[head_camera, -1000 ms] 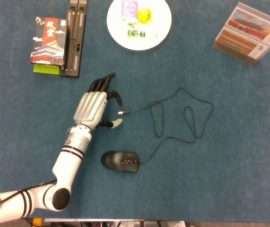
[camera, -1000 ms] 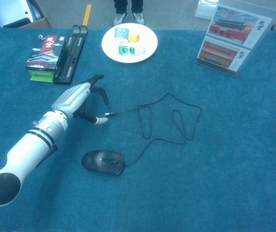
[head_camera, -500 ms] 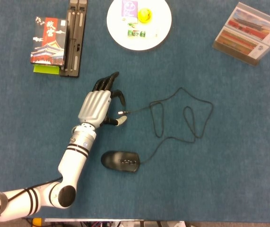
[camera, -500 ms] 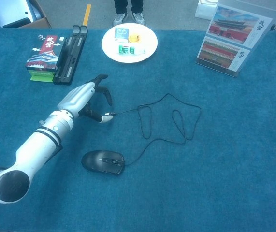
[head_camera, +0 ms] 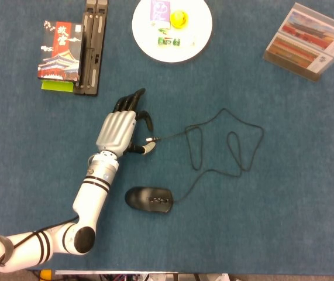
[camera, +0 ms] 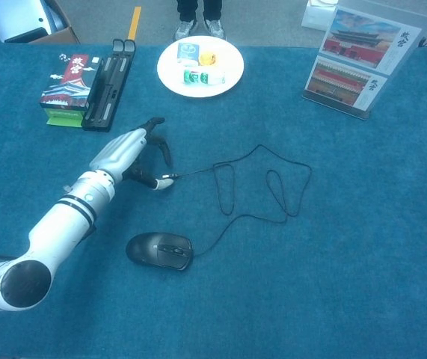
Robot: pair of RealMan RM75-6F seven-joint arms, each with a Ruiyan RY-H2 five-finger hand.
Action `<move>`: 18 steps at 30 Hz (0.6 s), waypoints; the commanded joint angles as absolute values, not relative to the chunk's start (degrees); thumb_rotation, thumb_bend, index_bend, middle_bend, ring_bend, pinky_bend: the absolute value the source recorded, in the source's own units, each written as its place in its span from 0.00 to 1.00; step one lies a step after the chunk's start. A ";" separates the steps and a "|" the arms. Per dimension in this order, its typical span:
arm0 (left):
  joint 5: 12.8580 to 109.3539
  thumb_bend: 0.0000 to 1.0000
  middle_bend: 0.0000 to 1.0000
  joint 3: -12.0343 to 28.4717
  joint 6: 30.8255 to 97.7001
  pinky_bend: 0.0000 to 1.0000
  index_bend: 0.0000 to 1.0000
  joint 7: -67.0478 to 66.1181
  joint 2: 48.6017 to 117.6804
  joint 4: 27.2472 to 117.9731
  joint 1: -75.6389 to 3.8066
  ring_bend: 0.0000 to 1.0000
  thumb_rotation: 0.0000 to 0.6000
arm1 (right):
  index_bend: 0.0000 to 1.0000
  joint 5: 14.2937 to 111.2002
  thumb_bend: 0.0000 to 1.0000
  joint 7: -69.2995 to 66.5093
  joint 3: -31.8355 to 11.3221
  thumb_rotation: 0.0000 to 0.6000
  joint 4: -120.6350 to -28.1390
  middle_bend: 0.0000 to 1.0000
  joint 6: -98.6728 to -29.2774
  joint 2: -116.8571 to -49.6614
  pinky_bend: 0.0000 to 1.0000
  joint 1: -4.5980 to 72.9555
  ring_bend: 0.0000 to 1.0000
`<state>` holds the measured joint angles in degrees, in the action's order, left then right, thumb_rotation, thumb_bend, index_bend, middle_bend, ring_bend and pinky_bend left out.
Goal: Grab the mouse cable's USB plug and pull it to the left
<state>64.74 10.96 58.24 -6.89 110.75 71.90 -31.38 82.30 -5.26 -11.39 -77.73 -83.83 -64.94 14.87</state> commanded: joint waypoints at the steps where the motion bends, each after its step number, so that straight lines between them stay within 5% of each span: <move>1: 64.75 0.20 0.00 10.95 58.12 0.00 0.53 -6.80 110.80 71.72 -31.41 0.00 1.00 | 0.28 82.32 0.00 -5.27 -11.37 1.00 -77.70 0.16 -83.88 -64.95 0.11 14.81 0.03; 18: 64.28 0.34 0.00 10.22 54.89 0.00 0.54 -6.03 109.86 71.38 -31.92 0.00 1.00 | 0.28 81.87 0.00 -5.81 -11.39 1.00 -77.11 0.16 -83.87 -65.29 0.11 14.34 0.03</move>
<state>64.29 10.24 54.92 -6.04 109.89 71.35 -31.90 81.88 -5.81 -11.40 -77.11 -83.88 -65.28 14.34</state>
